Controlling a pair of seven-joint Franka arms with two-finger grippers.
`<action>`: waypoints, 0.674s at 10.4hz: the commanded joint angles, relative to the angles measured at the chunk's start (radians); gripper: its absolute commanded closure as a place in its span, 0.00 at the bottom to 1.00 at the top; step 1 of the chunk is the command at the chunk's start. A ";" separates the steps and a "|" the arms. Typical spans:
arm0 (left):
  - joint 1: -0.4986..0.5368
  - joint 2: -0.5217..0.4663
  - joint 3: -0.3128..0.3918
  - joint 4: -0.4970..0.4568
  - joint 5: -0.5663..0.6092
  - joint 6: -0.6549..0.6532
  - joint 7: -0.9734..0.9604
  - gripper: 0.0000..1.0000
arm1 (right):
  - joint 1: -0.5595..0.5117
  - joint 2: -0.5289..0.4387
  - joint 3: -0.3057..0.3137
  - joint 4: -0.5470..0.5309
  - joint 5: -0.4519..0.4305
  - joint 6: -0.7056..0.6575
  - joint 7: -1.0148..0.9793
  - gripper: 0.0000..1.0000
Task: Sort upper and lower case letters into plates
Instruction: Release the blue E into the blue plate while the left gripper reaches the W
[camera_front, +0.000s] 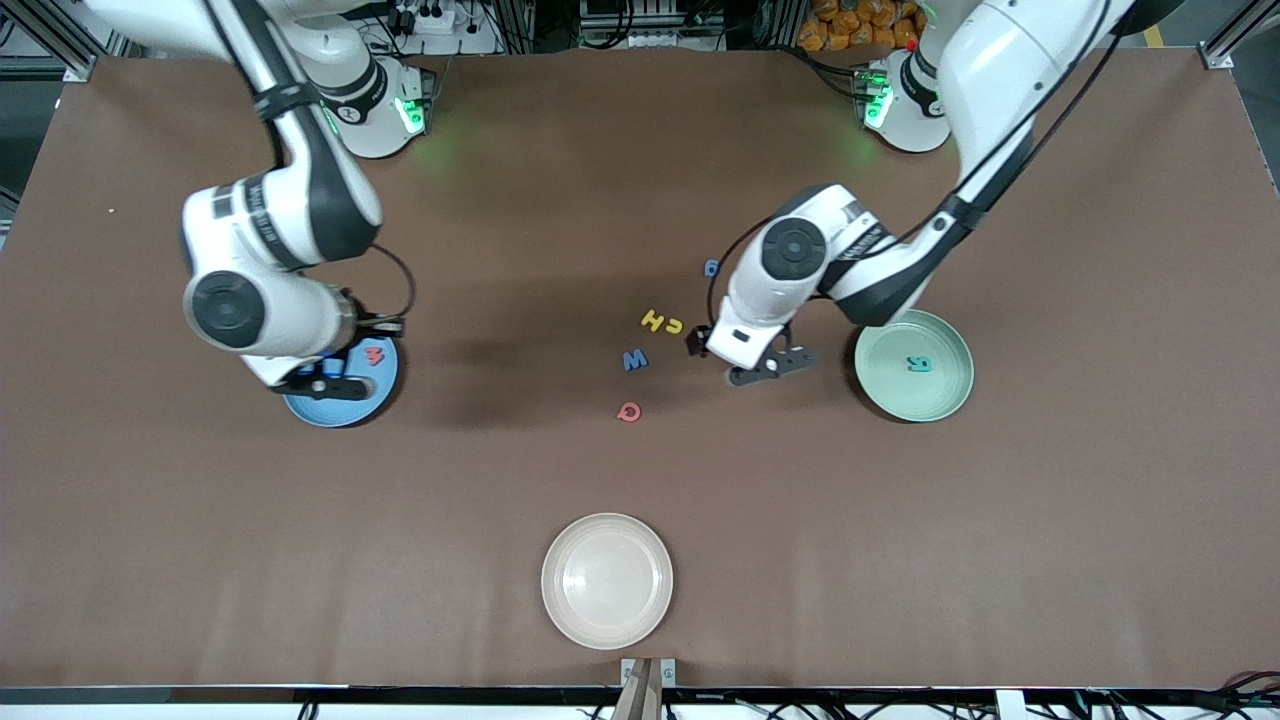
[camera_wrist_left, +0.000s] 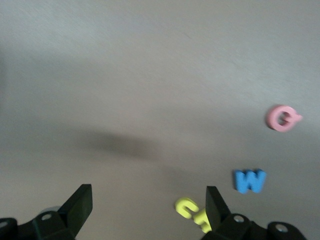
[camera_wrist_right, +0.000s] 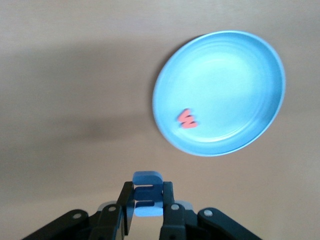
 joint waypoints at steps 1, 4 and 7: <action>-0.128 0.056 0.045 0.122 0.010 -0.018 -0.035 0.00 | -0.033 -0.066 -0.011 -0.163 0.006 0.152 -0.066 1.00; -0.343 0.108 0.227 0.214 0.002 -0.018 -0.038 0.00 | -0.067 -0.042 -0.046 -0.233 -0.012 0.280 -0.174 1.00; -0.461 0.189 0.328 0.308 -0.005 -0.018 -0.047 0.00 | -0.093 -0.017 -0.074 -0.254 -0.012 0.329 -0.274 0.74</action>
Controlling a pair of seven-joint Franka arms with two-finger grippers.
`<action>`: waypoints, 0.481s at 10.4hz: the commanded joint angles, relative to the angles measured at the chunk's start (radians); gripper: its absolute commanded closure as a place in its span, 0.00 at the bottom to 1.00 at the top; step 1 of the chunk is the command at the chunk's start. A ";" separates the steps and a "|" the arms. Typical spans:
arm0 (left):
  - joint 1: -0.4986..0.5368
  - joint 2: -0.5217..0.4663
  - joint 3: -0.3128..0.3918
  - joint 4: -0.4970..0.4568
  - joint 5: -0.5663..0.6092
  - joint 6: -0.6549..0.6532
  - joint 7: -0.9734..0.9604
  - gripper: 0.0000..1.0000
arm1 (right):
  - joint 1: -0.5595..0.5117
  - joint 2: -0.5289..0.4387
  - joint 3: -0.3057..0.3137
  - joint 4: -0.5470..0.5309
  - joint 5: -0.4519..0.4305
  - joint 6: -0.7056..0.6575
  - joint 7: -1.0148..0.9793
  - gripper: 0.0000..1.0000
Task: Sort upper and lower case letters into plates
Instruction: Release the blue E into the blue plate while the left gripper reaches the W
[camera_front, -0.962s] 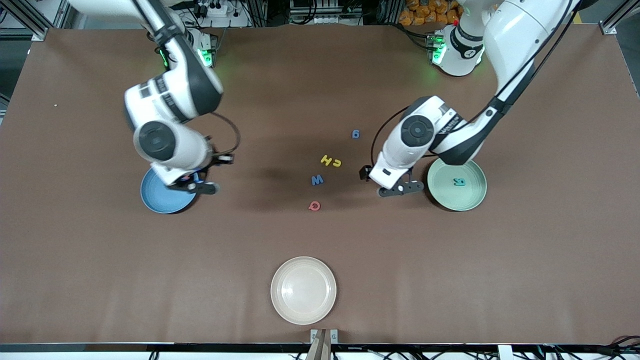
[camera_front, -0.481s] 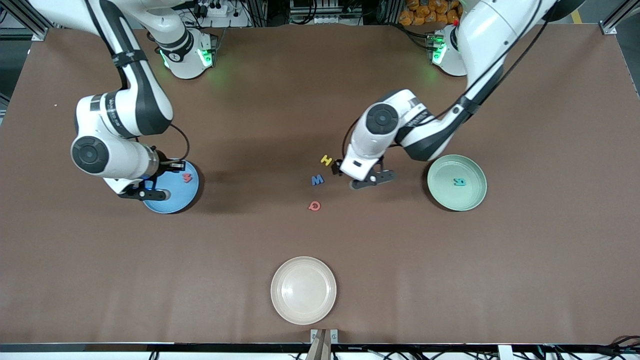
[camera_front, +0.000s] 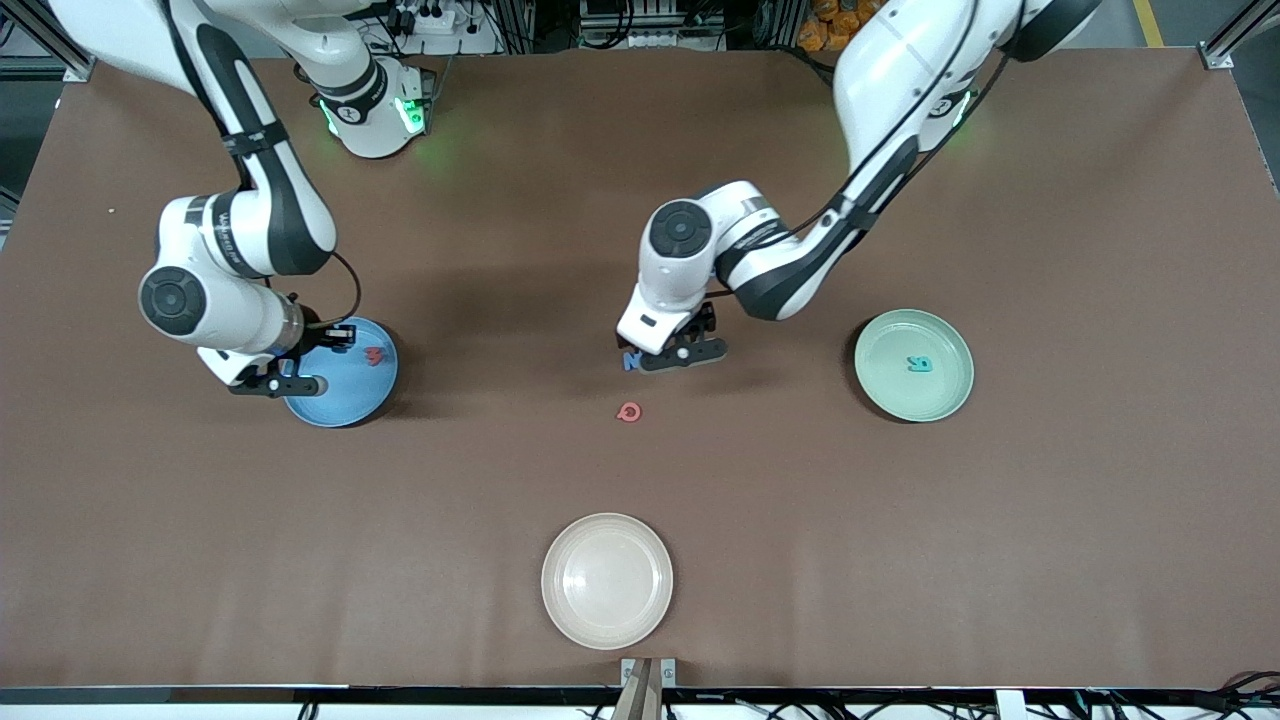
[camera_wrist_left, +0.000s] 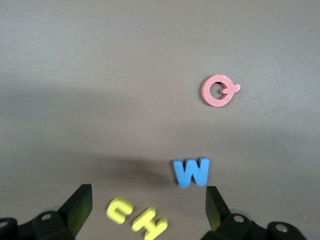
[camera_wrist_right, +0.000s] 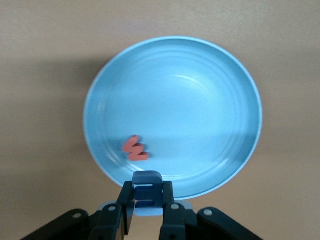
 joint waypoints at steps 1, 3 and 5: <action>-0.042 0.068 0.038 0.077 -0.007 -0.016 -0.036 0.00 | -0.024 -0.004 0.002 -0.016 -0.006 0.019 -0.049 0.46; -0.056 0.105 0.039 0.130 -0.007 -0.015 -0.108 0.00 | -0.021 -0.017 0.002 -0.007 -0.006 0.007 -0.049 0.00; -0.056 0.111 0.038 0.148 -0.013 -0.015 -0.133 0.00 | -0.004 -0.054 0.003 0.012 -0.001 -0.048 -0.047 0.00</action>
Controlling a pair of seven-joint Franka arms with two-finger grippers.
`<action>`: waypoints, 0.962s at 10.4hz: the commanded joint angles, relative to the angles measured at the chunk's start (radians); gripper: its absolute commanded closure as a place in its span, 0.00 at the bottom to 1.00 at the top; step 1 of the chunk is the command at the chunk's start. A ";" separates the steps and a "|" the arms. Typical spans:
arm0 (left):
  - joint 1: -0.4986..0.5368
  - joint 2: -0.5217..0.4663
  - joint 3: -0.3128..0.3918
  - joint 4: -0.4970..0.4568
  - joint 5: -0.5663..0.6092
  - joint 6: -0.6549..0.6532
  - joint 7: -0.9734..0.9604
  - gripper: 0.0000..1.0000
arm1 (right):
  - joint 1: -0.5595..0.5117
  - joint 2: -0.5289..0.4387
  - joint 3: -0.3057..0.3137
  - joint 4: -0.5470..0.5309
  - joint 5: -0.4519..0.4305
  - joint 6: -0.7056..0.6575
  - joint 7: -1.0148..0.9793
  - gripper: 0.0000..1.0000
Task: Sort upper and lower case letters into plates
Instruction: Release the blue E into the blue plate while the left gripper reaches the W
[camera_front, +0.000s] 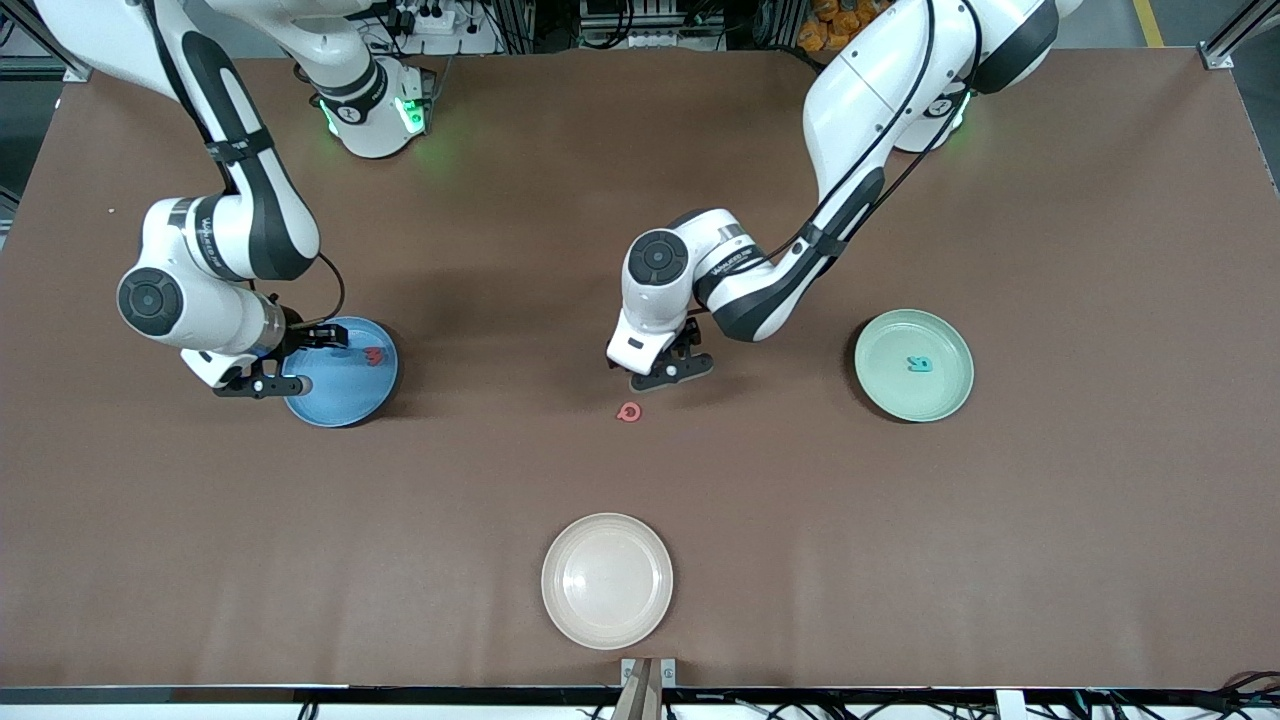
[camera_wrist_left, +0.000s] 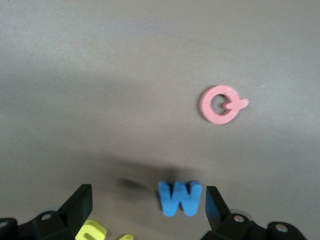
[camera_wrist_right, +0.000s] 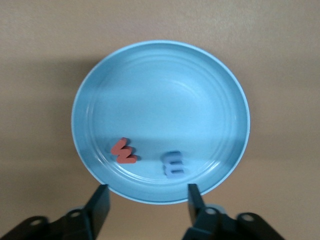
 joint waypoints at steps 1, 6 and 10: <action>-0.028 0.025 0.010 0.053 -0.013 -0.013 -0.065 0.00 | 0.008 -0.079 0.008 0.022 -0.001 -0.098 -0.010 0.00; -0.069 0.071 0.027 0.105 -0.012 -0.011 -0.172 0.00 | 0.002 -0.306 0.016 0.075 0.006 -0.312 -0.012 0.00; -0.069 0.083 0.028 0.105 -0.012 -0.011 -0.173 0.00 | -0.042 -0.360 0.016 0.240 0.008 -0.451 -0.012 0.00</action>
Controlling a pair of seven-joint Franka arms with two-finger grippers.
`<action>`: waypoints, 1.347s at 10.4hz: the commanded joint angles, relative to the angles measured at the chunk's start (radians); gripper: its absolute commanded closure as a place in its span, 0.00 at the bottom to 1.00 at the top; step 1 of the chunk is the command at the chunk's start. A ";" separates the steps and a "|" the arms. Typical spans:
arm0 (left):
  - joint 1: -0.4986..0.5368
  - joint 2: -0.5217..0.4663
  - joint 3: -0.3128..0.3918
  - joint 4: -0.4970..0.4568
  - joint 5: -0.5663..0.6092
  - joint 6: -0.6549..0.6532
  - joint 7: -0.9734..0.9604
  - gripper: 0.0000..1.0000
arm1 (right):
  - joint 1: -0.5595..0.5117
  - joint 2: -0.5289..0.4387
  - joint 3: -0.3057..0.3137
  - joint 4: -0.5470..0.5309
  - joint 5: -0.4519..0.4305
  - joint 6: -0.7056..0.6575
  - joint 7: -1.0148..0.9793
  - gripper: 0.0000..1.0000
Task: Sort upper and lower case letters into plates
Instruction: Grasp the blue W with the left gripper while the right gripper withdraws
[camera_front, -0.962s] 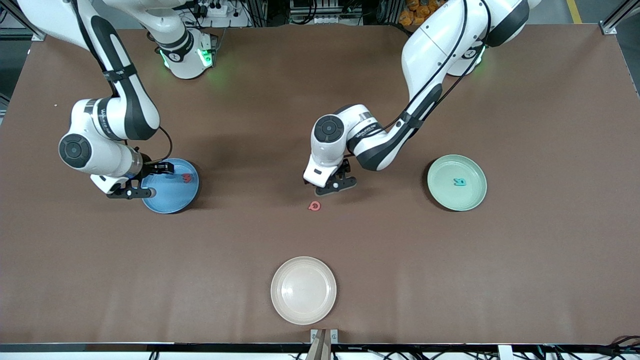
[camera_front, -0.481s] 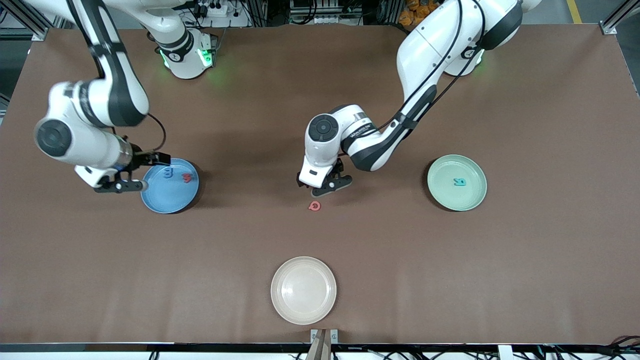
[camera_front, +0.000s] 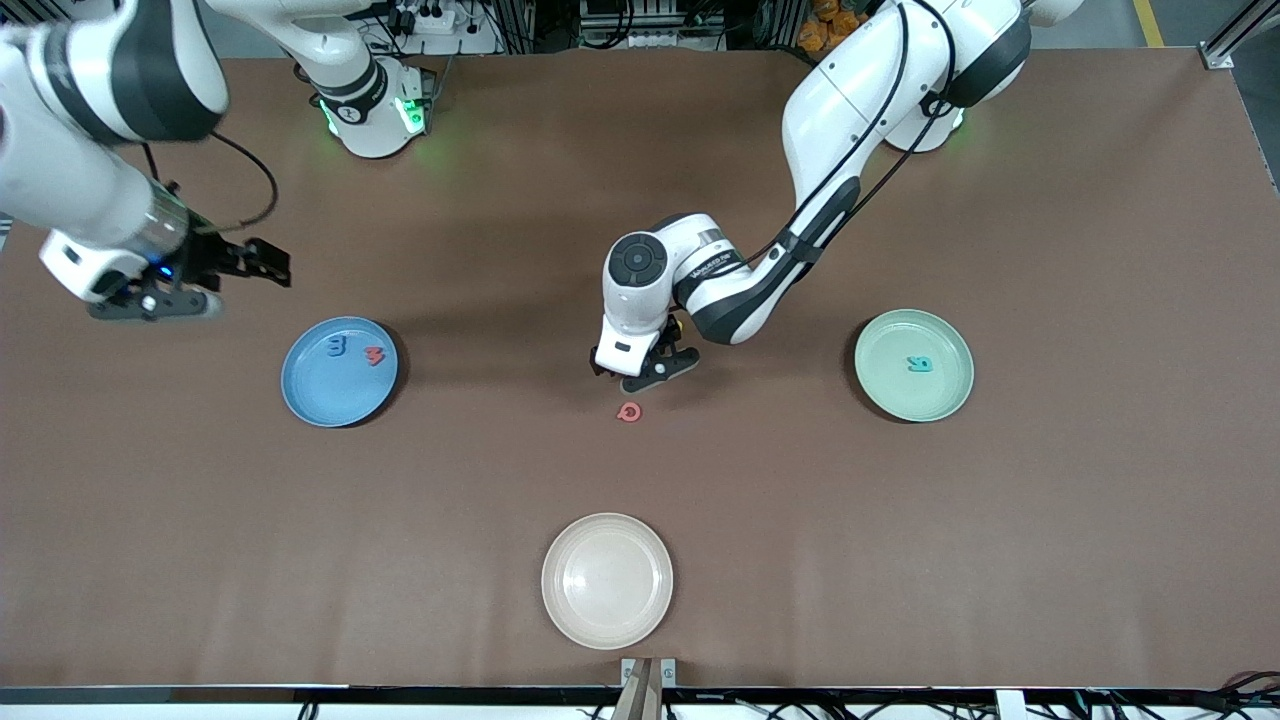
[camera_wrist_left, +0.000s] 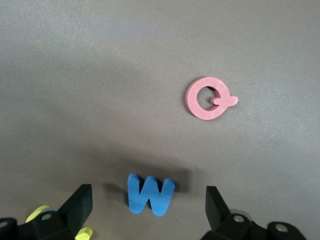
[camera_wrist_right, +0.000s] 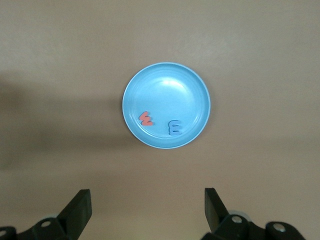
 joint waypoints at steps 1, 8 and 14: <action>-0.016 0.022 0.010 0.030 -0.011 -0.011 -0.018 0.00 | -0.037 0.000 0.009 0.120 0.006 -0.081 -0.011 0.00; -0.024 0.036 0.021 0.032 -0.011 0.001 -0.011 0.26 | -0.049 -0.006 0.031 0.277 0.006 -0.135 -0.007 0.00; -0.024 0.039 0.027 0.032 -0.010 0.001 -0.003 0.39 | -0.031 0.003 0.035 0.359 0.006 -0.213 0.024 0.00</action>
